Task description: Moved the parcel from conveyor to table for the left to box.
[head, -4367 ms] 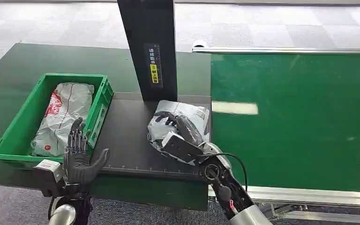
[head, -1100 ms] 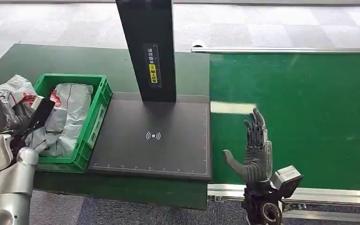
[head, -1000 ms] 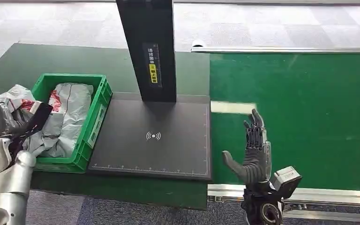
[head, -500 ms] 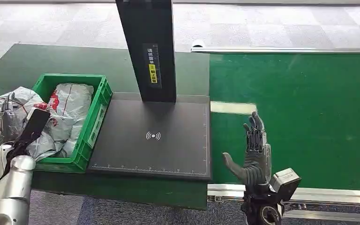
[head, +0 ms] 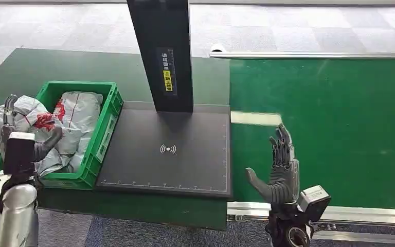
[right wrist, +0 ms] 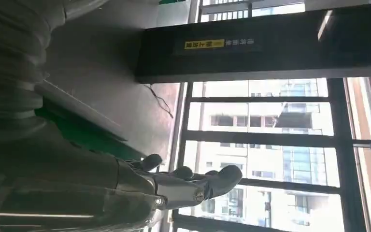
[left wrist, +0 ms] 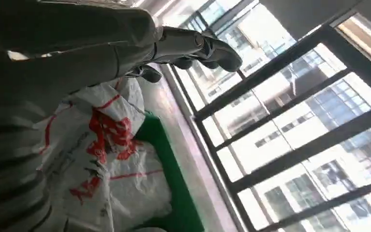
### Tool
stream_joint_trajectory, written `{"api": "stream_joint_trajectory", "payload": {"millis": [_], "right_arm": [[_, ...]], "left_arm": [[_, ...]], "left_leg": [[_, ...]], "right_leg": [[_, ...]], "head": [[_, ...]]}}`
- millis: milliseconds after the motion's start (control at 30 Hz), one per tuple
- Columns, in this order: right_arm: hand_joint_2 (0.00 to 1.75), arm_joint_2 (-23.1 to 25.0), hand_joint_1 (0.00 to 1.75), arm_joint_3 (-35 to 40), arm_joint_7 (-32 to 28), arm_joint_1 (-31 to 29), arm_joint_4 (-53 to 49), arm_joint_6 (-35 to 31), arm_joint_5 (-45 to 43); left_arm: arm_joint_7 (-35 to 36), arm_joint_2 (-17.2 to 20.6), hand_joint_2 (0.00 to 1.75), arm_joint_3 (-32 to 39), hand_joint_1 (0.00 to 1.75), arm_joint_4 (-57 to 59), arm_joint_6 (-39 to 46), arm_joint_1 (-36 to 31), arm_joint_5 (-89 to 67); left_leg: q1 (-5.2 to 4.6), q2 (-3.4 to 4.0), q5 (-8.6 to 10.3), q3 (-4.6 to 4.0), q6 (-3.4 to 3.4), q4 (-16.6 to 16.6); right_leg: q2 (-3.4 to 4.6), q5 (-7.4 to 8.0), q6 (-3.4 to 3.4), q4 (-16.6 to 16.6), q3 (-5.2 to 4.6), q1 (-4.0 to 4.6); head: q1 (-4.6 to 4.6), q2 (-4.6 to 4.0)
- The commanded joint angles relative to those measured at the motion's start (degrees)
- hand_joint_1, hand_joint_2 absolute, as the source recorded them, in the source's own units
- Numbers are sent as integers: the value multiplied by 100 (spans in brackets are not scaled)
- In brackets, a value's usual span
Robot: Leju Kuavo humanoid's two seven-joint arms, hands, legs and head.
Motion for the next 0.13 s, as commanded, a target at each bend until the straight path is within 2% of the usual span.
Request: {"api": "stream_joint_trajectory", "payload": {"millis": [33, 133], "right_arm": [[175, -99, 0, 242, 303, -205, 1048, 97, -1], [175, -84, 0, 455, 395, -301, 1751, 26, 53]], "left_arm": [[-148, -996, 175, -1123, 0, -1557, -711, 1693, 1133], [-122, -1168, 175, -1620, 0, -1183, -974, 2055, 1809]], "left_leg": [[-3, 3, -5, 27, 10, -14], [-5, 4, -8, 36, 12, -20]], "right_leg": [[4, -2, 6, -20, 29, -3], [6, -6, 12, -25, 40, -5]], "head": [[0, 0], [4, 0]]}}
